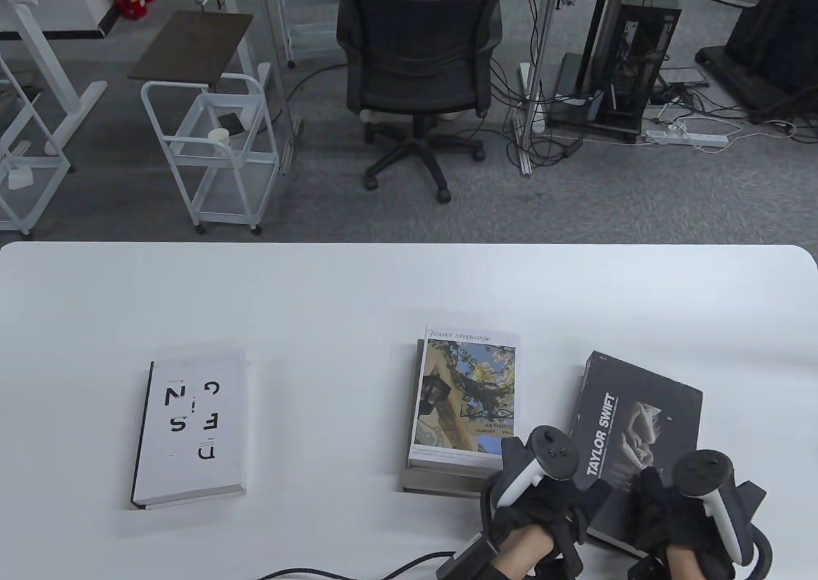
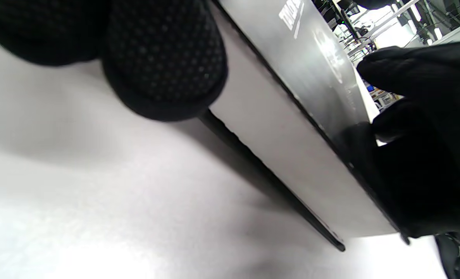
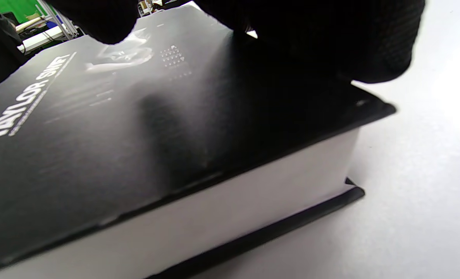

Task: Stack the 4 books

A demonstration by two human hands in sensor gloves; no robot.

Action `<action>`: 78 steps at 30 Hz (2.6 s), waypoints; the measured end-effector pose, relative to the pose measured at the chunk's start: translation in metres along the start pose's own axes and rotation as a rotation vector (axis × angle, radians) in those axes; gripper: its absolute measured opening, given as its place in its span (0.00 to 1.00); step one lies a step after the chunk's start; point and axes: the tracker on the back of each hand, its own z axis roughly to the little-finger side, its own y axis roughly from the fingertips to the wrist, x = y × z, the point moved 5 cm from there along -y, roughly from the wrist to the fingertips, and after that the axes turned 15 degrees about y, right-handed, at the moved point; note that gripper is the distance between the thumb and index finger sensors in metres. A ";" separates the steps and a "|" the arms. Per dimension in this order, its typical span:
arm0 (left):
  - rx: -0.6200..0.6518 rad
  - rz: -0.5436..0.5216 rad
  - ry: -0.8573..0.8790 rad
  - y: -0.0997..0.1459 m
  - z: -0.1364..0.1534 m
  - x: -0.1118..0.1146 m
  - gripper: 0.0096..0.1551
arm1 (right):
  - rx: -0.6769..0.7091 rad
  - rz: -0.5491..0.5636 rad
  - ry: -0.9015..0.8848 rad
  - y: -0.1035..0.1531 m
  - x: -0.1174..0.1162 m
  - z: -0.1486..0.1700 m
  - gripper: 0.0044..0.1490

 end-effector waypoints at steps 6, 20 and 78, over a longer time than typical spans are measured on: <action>0.037 -0.027 -0.036 0.003 -0.005 -0.003 0.50 | -0.001 -0.002 -0.019 -0.001 0.000 0.002 0.52; 0.066 -0.045 -0.060 0.014 -0.030 -0.015 0.48 | 0.034 -0.016 -0.076 -0.002 -0.003 -0.002 0.52; 0.022 -0.303 0.145 0.093 0.099 -0.198 0.41 | 0.378 0.218 0.079 0.029 0.019 -0.082 0.48</action>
